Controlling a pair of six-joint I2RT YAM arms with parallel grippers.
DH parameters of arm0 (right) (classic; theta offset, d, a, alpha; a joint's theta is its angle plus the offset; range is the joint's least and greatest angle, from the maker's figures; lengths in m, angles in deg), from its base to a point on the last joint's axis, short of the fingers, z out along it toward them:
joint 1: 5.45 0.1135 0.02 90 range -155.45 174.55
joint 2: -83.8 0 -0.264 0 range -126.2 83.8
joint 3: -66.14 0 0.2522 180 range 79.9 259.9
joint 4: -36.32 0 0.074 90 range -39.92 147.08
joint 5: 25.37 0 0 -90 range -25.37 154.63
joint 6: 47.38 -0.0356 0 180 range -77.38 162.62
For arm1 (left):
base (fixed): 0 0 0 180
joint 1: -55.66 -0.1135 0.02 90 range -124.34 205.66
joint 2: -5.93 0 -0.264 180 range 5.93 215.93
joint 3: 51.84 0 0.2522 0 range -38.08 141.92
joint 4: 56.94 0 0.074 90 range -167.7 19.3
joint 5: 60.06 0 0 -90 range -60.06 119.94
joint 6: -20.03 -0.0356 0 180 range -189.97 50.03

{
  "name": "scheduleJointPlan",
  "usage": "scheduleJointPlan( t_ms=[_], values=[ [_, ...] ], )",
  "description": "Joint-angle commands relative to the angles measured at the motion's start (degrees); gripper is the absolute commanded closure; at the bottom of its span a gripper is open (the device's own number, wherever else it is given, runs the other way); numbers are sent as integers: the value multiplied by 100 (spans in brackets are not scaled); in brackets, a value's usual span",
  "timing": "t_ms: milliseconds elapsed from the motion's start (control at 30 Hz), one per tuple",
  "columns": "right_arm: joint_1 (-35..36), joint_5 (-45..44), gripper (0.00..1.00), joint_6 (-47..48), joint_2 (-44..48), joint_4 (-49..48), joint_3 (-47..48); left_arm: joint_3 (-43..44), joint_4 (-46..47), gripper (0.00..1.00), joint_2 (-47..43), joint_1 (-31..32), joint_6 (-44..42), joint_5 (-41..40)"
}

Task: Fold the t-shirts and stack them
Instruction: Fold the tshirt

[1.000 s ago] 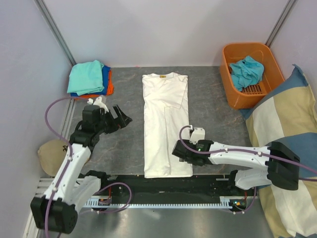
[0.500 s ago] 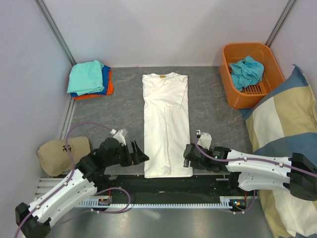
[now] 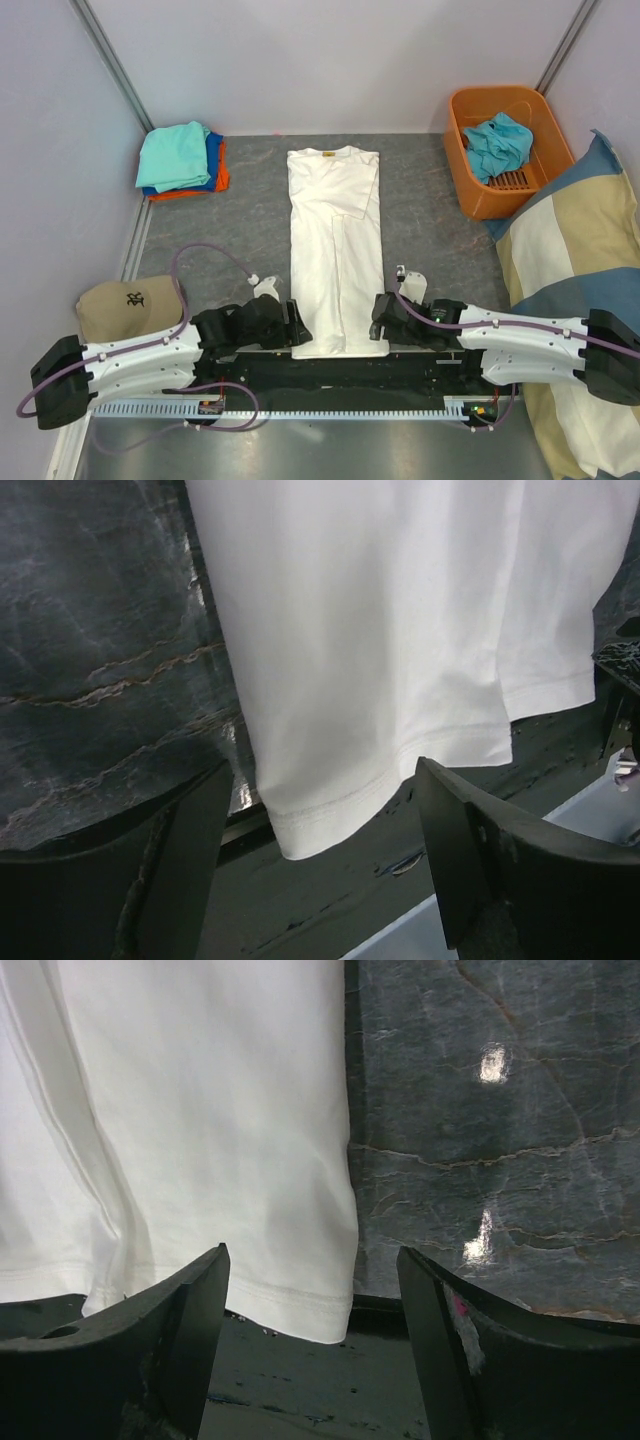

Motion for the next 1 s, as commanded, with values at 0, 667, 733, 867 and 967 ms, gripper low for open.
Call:
scheduleJointPlan(
  t_ms=[0, 667, 733, 867, 967],
  values=[
    [43, 58, 24, -135, 68, -164, -103, -227, -304, 23, -193, 174, 620, -263],
    [527, 208, 33, -759, -134, -489, -437, -376, -622, 39, -360, 614, 990, -386],
    [562, 208, 35, -812, -152, -498, -464, -385, -561, 39, -317, 614, 999, -404],
    [597, 164, 35, -856, -108, -481, -472, -350, -420, 40, -193, 614, 964, -457],
    [597, 94, 36, -891, -11, -454, -490, -323, -297, 41, -123, 614, 929, -536]
  ],
)
